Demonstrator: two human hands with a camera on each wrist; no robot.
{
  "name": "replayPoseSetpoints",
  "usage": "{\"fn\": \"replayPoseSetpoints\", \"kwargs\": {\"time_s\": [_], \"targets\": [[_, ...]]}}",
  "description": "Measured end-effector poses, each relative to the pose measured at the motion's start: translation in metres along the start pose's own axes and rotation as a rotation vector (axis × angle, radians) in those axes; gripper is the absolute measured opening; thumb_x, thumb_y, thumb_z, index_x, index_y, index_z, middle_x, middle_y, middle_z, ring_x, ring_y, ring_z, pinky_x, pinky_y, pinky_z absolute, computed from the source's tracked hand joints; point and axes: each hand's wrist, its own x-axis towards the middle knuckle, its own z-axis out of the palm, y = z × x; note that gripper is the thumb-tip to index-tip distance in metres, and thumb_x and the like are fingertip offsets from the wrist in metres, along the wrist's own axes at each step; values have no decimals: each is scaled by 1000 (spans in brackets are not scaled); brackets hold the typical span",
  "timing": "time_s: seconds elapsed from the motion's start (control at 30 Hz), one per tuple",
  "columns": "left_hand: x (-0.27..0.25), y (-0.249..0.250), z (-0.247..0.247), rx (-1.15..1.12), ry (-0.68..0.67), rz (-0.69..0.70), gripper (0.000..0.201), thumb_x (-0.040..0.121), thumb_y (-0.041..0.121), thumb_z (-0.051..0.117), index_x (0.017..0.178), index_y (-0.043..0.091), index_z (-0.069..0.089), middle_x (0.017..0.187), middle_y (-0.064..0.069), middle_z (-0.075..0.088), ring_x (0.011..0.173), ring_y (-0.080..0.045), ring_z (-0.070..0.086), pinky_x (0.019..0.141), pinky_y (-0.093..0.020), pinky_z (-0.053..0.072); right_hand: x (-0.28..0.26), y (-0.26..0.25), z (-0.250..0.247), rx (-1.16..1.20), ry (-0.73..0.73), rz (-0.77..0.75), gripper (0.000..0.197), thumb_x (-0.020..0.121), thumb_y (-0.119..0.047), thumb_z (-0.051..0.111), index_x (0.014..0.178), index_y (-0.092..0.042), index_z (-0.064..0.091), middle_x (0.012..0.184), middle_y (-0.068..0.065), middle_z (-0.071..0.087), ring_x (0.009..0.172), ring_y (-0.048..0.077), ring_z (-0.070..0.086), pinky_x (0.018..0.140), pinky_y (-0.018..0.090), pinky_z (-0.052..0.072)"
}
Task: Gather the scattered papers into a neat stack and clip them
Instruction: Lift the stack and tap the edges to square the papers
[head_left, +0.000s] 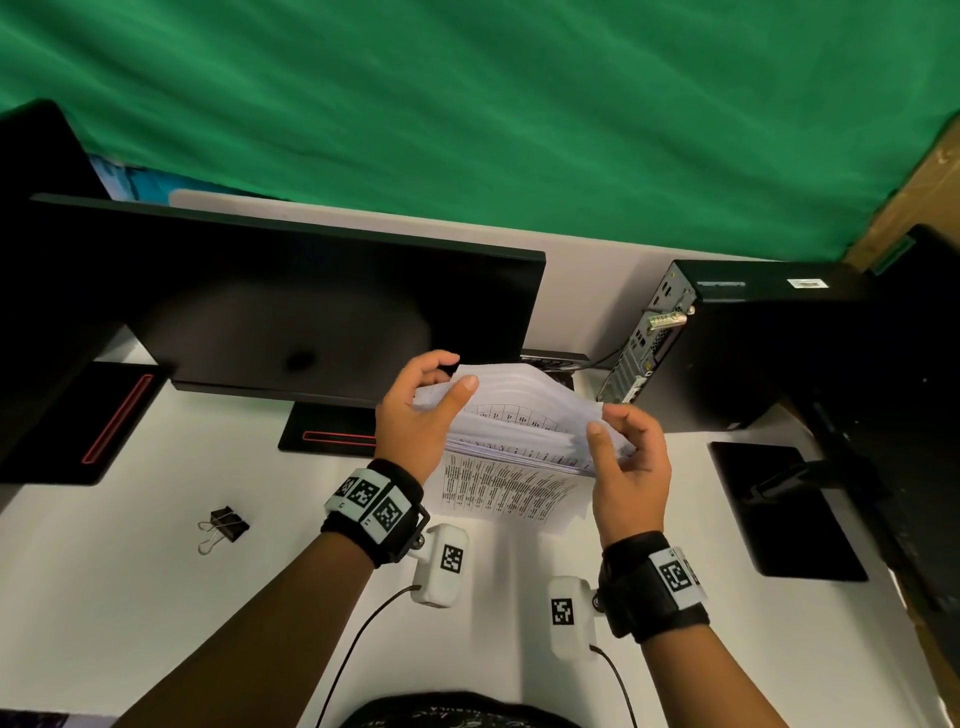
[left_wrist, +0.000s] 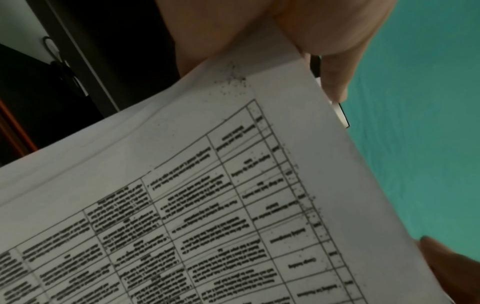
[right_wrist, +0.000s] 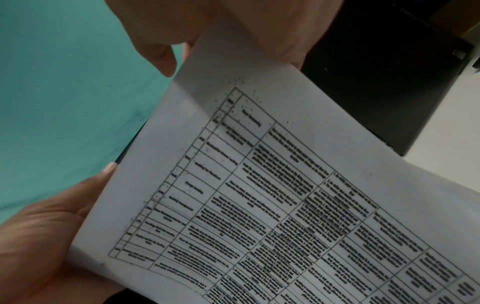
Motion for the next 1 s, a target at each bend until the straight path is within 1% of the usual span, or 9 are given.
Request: {"fn": "replayPoseSetpoints", "kwargs": {"time_s": [0.07,0.17,0.33,0.47,0.57,0.67,0.77,0.83,1.0], "targets": [[2,-2,1,49,-2,-8,20,81,33,72,101,33,69,103,10,63,97,-3,61,83,-25,54,1,-2,1,3,20,-32,22,92,-14,68,100,-33,61,100,-8,64,94,10,61,79,26,54],[2,-2,4,46,48,-23,4,84,29,70,85,33,70,99,9,65,92,1,62,83,-25,54,1,-2,2,7,42,-55,16,92,-12,68,97,-25,61,91,-12,63,82,-6,58,73,9,47],[3,-4,0,-54,79,-13,10,91,15,61,82,18,64,76,12,65,73,1,61,67,-13,48,3,2,1,12,84,-44,19,98,-12,58,88,-28,55,88,-9,58,77,-1,55,68,11,46],[7,-9,-1,-90,101,-58,19,93,15,55,77,25,57,76,4,61,73,-14,58,67,-29,50,4,1,1,90,120,-21,10,92,-17,47,85,-24,46,83,-7,49,74,-1,50,69,14,43],[9,-10,0,-112,110,-91,16,93,15,53,83,28,56,84,-2,62,77,-19,60,71,-38,52,3,-2,4,140,73,-27,11,95,-15,49,96,-26,48,88,-11,61,84,1,60,78,17,48],[9,-11,3,-108,116,-99,15,94,15,52,88,29,54,85,0,59,76,-16,58,68,-34,50,1,-5,5,104,-64,-47,38,86,-20,63,118,-31,47,103,-4,65,98,8,64,87,22,52],[11,-15,6,-38,141,-80,9,93,21,51,91,30,52,86,0,56,77,-15,54,71,-34,49,0,-4,1,77,-217,-97,69,77,-5,75,134,-18,38,116,2,56,102,-5,60,82,11,50],[12,-17,9,19,168,-63,4,95,21,49,98,24,51,84,2,53,72,-12,50,67,-26,45,1,-2,0,11,-297,-147,83,70,-3,80,137,-16,32,125,1,48,110,-10,54,88,8,47],[23,-20,15,175,334,11,22,99,38,43,88,21,52,78,0,56,67,-10,51,61,-19,42,2,4,-4,-134,-481,-152,118,54,-48,91,147,-31,20,149,-2,31,134,5,41,108,20,41]]}}
